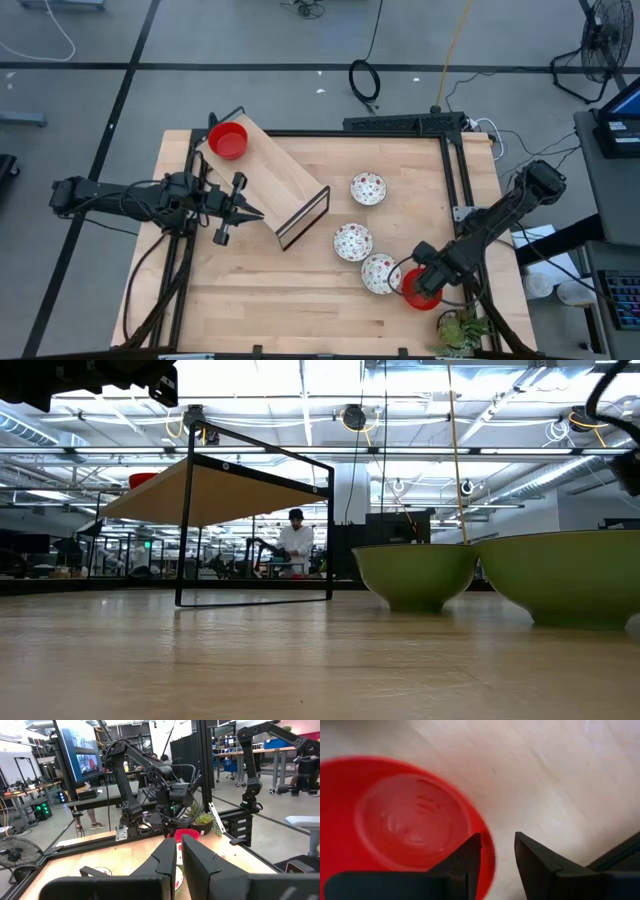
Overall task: Pick & Place Mini bowls
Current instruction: Stack the red bowl on the red bowls on the shelf
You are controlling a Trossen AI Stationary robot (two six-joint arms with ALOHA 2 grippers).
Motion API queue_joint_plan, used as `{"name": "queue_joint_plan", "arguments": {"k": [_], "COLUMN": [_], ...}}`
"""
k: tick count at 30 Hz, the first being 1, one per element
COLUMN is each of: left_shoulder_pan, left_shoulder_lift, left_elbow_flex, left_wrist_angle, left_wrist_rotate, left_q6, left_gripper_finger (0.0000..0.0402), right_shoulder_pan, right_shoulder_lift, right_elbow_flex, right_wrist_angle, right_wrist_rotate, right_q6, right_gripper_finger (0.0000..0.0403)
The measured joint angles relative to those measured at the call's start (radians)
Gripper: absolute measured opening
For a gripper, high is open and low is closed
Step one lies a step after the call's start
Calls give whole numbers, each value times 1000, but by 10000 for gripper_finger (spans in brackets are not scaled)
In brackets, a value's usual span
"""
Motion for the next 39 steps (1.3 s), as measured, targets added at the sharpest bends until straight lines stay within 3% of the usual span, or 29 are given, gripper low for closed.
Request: {"name": "queue_joint_plan", "arguments": {"k": [11, 20, 39], "left_shoulder_pan": [0, 0, 0], "left_shoulder_lift": [0, 0, 0], "left_elbow_flex": [0, 0, 0], "left_wrist_angle": [0, 0, 0], "left_wrist_rotate": [0, 0, 0], "left_q6": [0, 0, 0], "left_gripper_finger": [35, 35, 35], "right_shoulder_pan": [0, -3, -3], "right_shoulder_lift": [-11, -50, -50], "right_elbow_flex": [-11, -11, -11], "right_wrist_angle": [20, 23, 19], "right_wrist_rotate": [-50, 5, 11], "right_q6": [-3, 22, 16], "right_gripper_finger": [110, 99, 92]}}
